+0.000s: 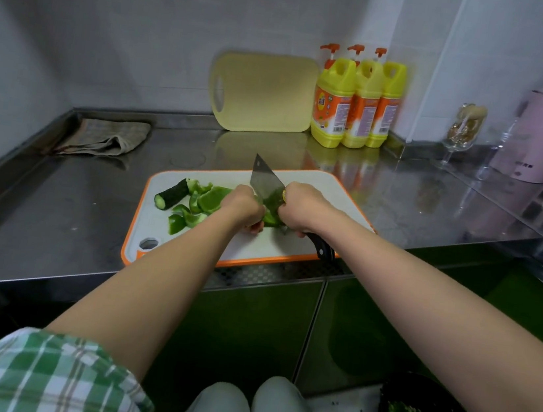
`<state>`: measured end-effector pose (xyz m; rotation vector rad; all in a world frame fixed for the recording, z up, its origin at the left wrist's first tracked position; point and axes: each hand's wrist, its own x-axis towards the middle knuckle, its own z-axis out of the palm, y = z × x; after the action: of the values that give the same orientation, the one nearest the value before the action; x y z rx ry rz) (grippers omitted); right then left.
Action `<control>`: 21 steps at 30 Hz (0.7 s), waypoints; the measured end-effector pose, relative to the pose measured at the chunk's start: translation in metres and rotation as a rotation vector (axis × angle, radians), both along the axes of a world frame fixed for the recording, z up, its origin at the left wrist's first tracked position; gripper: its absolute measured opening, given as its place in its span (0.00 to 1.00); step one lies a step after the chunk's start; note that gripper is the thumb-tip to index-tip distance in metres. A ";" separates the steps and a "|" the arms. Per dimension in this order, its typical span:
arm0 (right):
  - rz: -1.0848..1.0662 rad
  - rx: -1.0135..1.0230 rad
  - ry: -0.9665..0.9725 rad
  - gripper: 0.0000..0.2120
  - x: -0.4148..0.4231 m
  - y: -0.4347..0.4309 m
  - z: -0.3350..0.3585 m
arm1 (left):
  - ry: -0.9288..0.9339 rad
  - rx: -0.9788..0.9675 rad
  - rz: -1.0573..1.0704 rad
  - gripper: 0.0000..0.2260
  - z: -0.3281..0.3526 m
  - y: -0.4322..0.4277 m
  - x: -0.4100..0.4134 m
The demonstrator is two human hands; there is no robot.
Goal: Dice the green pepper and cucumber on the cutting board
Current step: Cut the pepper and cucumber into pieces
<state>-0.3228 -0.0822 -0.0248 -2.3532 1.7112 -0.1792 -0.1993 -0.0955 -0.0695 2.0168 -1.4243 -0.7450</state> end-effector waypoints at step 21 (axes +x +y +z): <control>0.000 0.050 -0.085 0.07 -0.023 0.010 0.015 | 0.077 -0.022 0.011 0.06 -0.003 0.008 -0.003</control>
<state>-0.3458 -0.0723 -0.0103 -2.2762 1.6567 -0.2306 -0.2022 -0.0872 -0.0729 1.9560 -1.3704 -0.7903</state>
